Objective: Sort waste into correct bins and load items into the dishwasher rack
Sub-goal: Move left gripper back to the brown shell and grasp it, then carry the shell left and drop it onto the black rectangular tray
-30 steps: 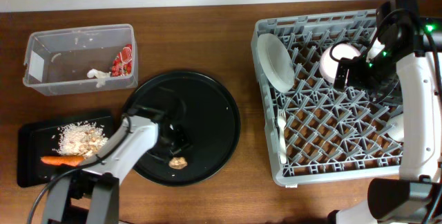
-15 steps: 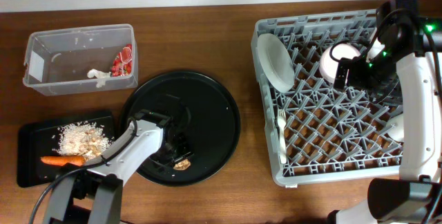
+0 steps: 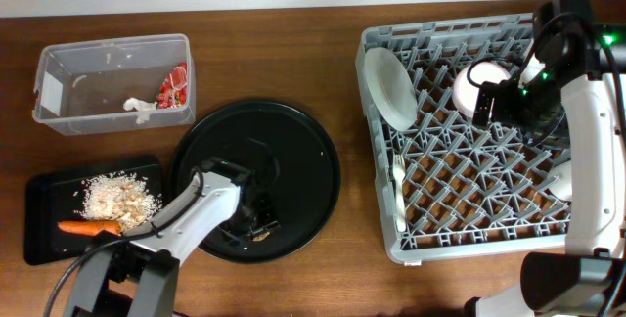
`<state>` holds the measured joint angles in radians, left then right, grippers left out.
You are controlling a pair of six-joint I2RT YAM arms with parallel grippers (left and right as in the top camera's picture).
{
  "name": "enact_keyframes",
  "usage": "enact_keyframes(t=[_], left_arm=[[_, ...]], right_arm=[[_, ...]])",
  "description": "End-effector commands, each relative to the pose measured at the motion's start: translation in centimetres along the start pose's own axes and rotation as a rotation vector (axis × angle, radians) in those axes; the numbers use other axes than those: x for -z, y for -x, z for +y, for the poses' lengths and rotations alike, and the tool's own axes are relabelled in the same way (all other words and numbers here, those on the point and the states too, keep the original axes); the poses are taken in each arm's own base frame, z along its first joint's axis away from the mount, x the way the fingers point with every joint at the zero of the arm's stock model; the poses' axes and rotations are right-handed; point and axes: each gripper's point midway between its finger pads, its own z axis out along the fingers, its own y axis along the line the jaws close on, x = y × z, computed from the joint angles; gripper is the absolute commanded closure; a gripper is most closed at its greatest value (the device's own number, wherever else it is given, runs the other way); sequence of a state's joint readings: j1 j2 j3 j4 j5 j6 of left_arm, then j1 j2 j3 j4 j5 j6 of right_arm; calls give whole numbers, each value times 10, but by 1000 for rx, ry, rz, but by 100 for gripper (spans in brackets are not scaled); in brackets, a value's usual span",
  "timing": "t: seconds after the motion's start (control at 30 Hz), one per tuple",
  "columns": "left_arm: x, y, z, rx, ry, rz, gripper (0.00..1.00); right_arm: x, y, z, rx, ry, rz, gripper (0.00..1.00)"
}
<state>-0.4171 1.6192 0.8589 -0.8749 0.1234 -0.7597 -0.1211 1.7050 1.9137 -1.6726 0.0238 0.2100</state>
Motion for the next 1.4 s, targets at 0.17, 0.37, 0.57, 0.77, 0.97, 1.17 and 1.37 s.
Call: enact_keyframes(t=[0.17,0.37,0.57,0.77,0.97,1.17,1.37], left_arm=[[0,-2,0,-24,15,-16,53],[2,11,11,-20,75,-82,64],[21,32,10,-47,70,-122,71],[66,69,46,78,157,-219,70],[104,101,118,333,122,-306,69],[112,117,204,610,136,-349,69],[117,121,267,824,128,-404,69]], right_arm=[[3,-2,-1,-10,6,-6,1],[3,-2,-1,-10,6,-5,1],[3,-3,-1,-10,6,-3,1],[3,-3,-1,-10,5,-2,1],[3,-3,-1,-10,5,-2,1],[3,-3,-1,-10,5,-2,1],[3,-2,-1,-10,5,-3,1]])
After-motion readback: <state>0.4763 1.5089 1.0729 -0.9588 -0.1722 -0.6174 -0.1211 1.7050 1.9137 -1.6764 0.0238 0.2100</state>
